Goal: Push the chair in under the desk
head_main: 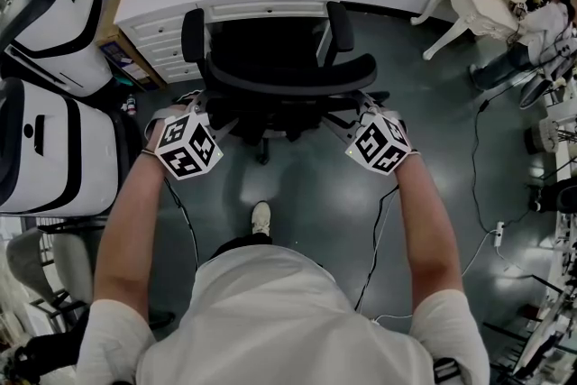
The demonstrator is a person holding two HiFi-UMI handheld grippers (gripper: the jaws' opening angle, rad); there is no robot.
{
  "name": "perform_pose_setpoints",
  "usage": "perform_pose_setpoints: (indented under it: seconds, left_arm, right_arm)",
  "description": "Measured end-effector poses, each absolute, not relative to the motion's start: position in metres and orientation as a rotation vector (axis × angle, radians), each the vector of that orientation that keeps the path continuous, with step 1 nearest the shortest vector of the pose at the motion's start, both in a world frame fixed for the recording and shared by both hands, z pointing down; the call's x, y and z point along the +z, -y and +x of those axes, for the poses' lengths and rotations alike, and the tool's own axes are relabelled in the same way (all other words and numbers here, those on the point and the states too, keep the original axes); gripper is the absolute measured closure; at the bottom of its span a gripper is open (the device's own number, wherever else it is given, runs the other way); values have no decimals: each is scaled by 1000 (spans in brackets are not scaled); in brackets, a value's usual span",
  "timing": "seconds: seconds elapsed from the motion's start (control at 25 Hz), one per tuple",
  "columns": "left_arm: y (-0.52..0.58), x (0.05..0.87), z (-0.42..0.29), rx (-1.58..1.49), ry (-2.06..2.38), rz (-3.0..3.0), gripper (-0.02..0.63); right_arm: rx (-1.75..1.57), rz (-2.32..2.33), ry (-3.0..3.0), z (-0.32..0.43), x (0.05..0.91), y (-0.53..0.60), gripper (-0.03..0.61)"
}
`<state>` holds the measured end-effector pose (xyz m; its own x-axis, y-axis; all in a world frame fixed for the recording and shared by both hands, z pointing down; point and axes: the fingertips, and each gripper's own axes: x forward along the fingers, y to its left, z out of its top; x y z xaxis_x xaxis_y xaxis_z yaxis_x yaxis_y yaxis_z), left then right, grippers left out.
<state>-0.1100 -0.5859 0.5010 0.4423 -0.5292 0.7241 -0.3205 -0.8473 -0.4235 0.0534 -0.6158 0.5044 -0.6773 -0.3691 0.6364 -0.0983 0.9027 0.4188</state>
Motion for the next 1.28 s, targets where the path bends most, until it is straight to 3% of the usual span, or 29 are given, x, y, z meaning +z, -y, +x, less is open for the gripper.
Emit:
perform_pose_setpoints:
  seconds: [1.28]
  left_arm:
    - [613, 504, -130, -1329, -716, -2455, 486]
  right_arm:
    - [-475, 366, 2291, 34, 509, 640, 449]
